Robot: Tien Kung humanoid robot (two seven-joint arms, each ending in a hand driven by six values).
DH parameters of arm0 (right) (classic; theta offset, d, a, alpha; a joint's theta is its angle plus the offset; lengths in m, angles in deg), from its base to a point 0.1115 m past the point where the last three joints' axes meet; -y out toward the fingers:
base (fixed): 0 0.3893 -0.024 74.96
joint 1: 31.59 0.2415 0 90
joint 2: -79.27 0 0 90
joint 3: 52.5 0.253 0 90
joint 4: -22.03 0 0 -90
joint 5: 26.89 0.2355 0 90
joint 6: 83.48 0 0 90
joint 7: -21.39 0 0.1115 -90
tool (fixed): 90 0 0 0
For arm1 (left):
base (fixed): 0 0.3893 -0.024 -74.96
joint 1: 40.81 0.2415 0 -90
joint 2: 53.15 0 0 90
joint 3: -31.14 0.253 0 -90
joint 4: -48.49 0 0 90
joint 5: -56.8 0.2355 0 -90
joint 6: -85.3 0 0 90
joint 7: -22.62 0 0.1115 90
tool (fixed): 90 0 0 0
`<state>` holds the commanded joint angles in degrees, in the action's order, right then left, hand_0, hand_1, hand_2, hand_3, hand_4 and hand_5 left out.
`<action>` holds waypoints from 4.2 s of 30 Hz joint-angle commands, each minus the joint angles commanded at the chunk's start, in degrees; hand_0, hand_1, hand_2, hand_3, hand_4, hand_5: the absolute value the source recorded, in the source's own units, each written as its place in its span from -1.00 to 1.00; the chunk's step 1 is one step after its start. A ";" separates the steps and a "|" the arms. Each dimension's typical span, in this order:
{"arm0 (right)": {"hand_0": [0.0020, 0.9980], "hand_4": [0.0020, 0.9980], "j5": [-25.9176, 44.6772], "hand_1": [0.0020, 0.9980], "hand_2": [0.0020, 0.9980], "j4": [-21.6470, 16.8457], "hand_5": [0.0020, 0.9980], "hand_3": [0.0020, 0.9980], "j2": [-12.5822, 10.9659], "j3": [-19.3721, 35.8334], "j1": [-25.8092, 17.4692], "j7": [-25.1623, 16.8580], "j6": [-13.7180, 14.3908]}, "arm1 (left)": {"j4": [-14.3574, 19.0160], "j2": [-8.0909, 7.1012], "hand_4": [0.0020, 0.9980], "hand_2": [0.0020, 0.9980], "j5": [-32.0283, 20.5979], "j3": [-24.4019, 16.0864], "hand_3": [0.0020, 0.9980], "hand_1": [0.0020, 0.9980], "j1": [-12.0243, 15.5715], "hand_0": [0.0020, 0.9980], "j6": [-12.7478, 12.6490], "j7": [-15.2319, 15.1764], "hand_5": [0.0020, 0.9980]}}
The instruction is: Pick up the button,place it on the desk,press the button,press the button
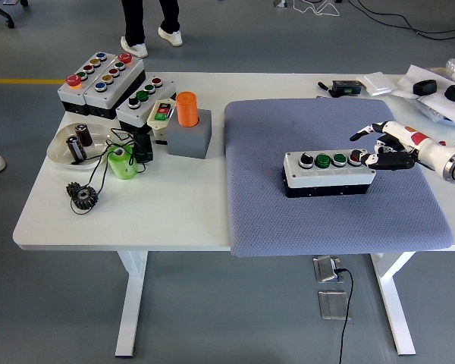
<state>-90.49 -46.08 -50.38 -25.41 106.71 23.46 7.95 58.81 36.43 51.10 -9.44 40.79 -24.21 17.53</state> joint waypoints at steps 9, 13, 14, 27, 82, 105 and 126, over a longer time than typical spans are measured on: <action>-0.72 0.25 -0.63 -1.00 -0.78 0.93 0.01 0.48 0.19 0.03 -0.04 0.85 -0.69 | 0.00 -0.02 -0.37 0.45 -0.17 -0.06 -0.01 0.40 -0.14 0.31 -0.02 -0.09 0.92; -0.72 0.25 -0.83 -1.00 -0.78 1.28 0.01 0.48 0.35 0.18 0.09 1.16 -0.82 | 0.00 -0.05 -0.37 0.45 0.21 -0.31 -0.01 0.40 -0.32 0.31 -0.04 0.03 0.92; -0.72 0.25 -0.80 -1.00 -0.78 1.32 0.01 0.48 0.36 0.28 0.02 1.28 -0.89 | 0.00 -0.03 -0.37 0.45 0.15 -0.31 -0.01 0.40 -0.32 0.31 -0.04 0.03 0.92; -0.72 0.24 -0.69 -1.00 -0.79 1.31 0.08 0.48 0.57 -0.67 0.11 1.90 -1.18 | 0.00 -0.06 -0.37 0.45 -0.14 -0.18 -0.01 0.40 -0.51 0.31 0.04 -0.08 0.92; -0.69 0.24 -4.62 -1.00 -0.80 -0.85 0.20 0.47 1.34 -0.04 0.88 2.21 -0.62 | 0.00 -0.22 -0.36 0.45 -0.27 0.01 -0.01 0.40 -0.89 0.31 0.07 -0.04 0.94; -0.69 0.22 -4.29 -1.00 -0.80 2.26 0.18 0.47 4.34 -5.30 2.11 2.38 -0.78 | 0.00 -0.14 -0.37 0.45 -0.70 0.41 -0.01 0.40 -1.20 0.31 0.04 -0.12 0.94; -0.68 0.21 -2.55 -1.00 -0.79 -1.42 0.17 0.47 2.25 1.04 -1.47 0.50 1.31 | 0.00 0.07 -0.37 0.45 1.48 0.50 -0.01 0.40 0.82 0.31 -0.34 0.54 0.95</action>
<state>-93.04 -47.51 -48.13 -24.37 105.24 23.96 9.26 58.81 36.50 52.58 -8.94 41.61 -24.55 18.06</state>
